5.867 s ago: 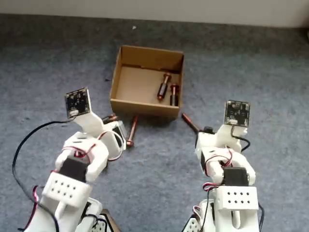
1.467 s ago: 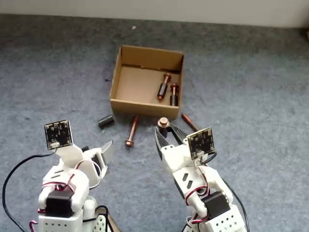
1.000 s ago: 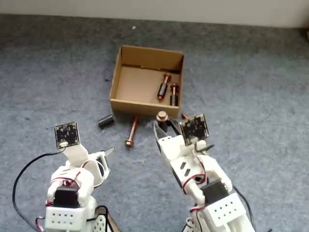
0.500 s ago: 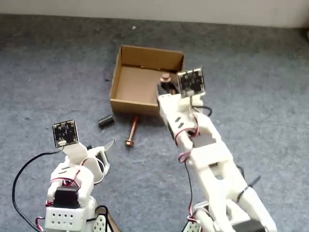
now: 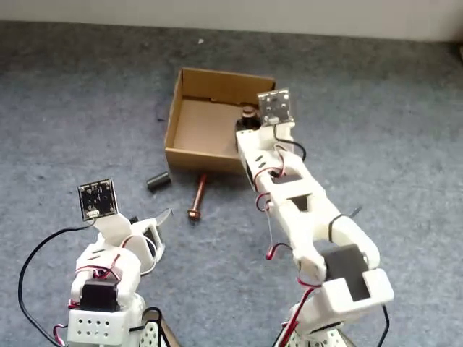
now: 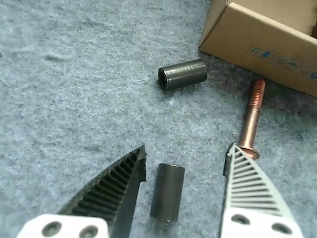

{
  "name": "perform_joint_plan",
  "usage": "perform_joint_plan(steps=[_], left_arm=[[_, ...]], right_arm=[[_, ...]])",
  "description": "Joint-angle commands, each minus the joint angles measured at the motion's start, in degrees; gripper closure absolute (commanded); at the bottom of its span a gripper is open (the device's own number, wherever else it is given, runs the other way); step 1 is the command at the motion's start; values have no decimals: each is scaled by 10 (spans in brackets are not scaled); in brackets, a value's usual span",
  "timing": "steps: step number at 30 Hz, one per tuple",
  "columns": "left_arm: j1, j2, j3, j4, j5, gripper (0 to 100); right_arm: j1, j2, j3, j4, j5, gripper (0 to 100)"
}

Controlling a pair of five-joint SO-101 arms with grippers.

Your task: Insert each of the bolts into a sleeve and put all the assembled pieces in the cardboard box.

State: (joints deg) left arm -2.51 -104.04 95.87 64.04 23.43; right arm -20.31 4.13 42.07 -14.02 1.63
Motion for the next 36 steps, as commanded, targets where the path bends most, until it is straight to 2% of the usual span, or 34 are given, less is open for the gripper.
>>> perform_joint_plan(steps=[1, 6, 8, 12, 16, 24, 29, 32, 36], left_arm=[[-3, -1, 13, -11, 3, 741], [-3, -1, 13, -11, 3, 741], [-3, -1, 13, -11, 3, 741], [-3, -1, 13, -11, 3, 741], [-3, -1, 13, -11, 3, 741], [-4, -1, 13, -11, 3, 741], [-7, -3, 3, -11, 4, 741], [-41, -3, -33, -8, 5, 741], [-121, -3, -78, -8, 6, 741]], right_arm=[[7, 10, -56, -6, 4, 978], [7, 16, -89, 75, 4, 831], [7, 15, -96, 88, 4, 804], [7, 7, -101, 91, 4, 804], [4, -70, -86, 99, 4, 804], [4, -288, 3, 330, 3, 804], [3, -388, 30, 469, -91, 804], [-4, -433, 44, 519, -116, 804], [-40, -484, 95, 536, -118, 804]])
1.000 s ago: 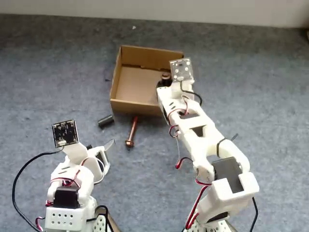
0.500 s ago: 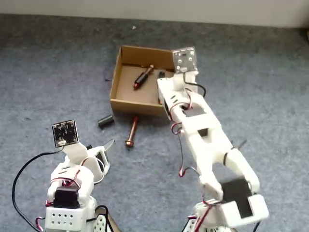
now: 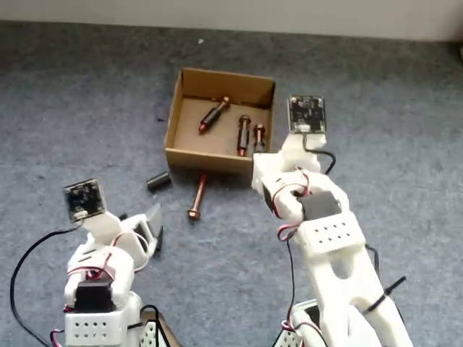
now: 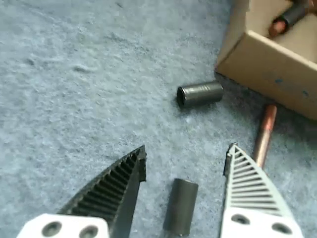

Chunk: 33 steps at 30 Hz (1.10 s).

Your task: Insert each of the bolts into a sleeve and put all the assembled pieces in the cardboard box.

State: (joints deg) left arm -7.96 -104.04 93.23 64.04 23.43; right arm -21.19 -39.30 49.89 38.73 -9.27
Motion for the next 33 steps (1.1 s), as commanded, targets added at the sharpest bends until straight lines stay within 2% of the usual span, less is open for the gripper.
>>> perform_joint_plan(steps=[1, 4, 7, 12, 16, 19, 24, 33], left_arm=[[-85, -3, -58, -8, 6, 742], [-141, -3, -73, -8, 5, 774], [-196, -3, -70, -9, 4, 859], [-238, -2, -38, -11, 3, 998], [-233, -2, 7, -18, 3, 983], [-233, -2, 39, -69, 3, 983], [-233, 0, 39, -90, 3, 983], [-218, 0, 39, -90, 3, 983]], right_arm=[[-46, -63, 31, 8, -9, 804], [-101, -95, 61, 8, -11, 804], [-164, -105, 72, 8, -18, 804], [-266, -53, 65, 7, -94, 803], [-326, 40, -5, 10, -146, 803], [-352, 109, -65, 10, -185, 803], [-396, 194, -124, 11, -244, 803], [-442, 280, -159, 8, -280, 803]])
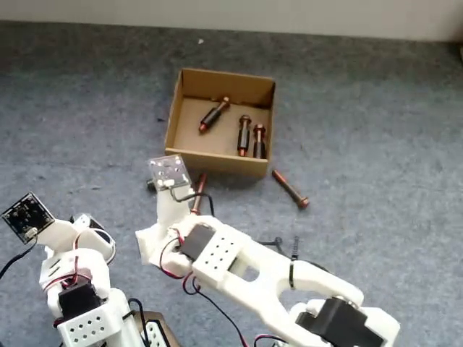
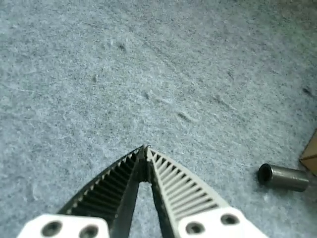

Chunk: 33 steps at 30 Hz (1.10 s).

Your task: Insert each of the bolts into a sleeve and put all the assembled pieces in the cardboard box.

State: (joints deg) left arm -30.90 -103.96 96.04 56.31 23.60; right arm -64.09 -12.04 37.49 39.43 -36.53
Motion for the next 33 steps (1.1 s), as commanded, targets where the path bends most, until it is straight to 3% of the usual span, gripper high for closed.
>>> perform_joint_plan(steps=[1, 10, 29, 33], left_arm=[[12, 0, 11, -12, 1, 983], [10, 0, 11, -12, 0, 983], [9, 0, 11, -11, 0, 983], [10, 0, 11, -2, 0, 983]], right_arm=[[-12, 20, -41, 1, -8, 803], [13, 153, -116, 4, -8, 803], [27, 249, -150, -13, -4, 804], [27, 249, -150, -12, -4, 874]])
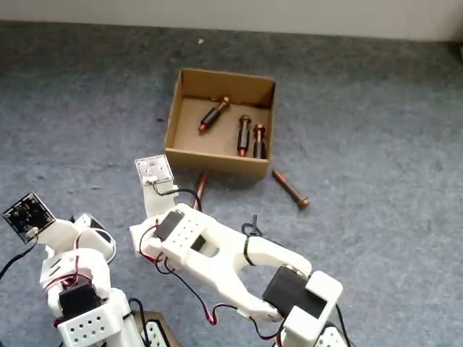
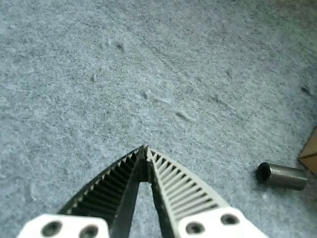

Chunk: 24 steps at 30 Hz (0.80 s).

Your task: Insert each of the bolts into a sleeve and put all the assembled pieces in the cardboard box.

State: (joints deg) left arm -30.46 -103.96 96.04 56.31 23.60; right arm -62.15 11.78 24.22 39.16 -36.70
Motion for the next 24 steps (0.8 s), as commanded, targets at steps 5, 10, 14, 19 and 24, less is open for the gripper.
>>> perform_joint_plan(steps=[5, 10, 14, 19, 24], left_arm=[[7, 0, 11, 0, 0, 983], [7, 0, 11, 0, 0, 983], [8, 0, 11, -1, 0, 983], [8, 0, 11, -1, 0, 983], [8, -1, 11, -3, -1, 983]], right_arm=[[7, 10, -17, -9, -2, 985], [22, -28, -20, 44, -2, 995], [22, -129, -7, 130, -1, 995], [43, -269, 58, 182, 76, 995], [109, -415, 157, 182, 125, 995]])
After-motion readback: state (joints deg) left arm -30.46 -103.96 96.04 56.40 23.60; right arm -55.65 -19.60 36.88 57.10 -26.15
